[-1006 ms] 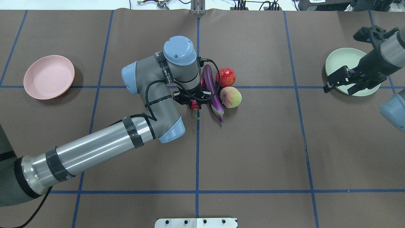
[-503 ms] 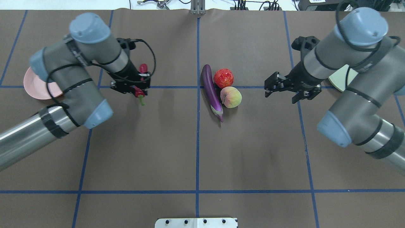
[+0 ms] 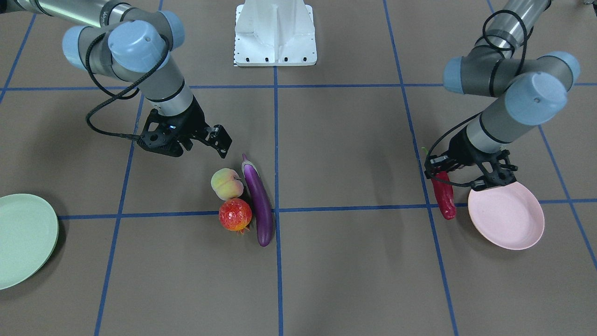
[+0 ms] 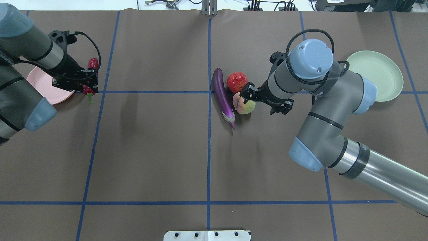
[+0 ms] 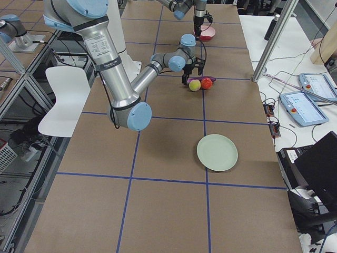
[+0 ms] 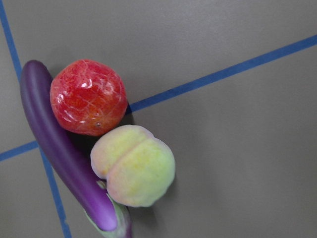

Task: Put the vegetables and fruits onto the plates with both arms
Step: 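Carry the chili toward the pink plate while the right gripper reaches the peach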

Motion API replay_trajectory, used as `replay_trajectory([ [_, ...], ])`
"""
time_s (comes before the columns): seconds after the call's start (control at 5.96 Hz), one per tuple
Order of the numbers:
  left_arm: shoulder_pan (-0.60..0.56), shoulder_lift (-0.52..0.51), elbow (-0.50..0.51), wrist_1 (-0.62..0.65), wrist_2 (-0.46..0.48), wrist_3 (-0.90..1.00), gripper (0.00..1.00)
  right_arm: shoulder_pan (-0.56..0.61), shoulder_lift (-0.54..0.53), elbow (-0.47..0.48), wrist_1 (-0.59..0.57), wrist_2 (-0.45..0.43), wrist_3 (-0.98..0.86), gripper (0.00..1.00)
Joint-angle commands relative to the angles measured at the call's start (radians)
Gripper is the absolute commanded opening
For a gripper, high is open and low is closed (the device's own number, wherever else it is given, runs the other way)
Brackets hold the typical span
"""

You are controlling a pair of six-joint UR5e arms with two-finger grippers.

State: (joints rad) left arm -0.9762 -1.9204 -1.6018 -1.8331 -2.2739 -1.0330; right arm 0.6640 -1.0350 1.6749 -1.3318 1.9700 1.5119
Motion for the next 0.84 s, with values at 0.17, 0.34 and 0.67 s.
replay_trajectory([
  [0.17,-0.007,0.008,-0.001,0.0,0.002,0.017,0.0,-0.006,0.018,-0.119,0.131,-0.033,0.014,1.0],
  [0.34,-0.006,0.008,-0.001,0.0,0.005,0.017,0.0,-0.006,0.02,-0.121,0.132,-0.034,0.014,1.0],
  [0.67,-0.004,0.005,-0.001,0.001,0.007,0.016,0.0,-0.004,0.039,-0.127,0.134,-0.034,0.016,1.0],
])
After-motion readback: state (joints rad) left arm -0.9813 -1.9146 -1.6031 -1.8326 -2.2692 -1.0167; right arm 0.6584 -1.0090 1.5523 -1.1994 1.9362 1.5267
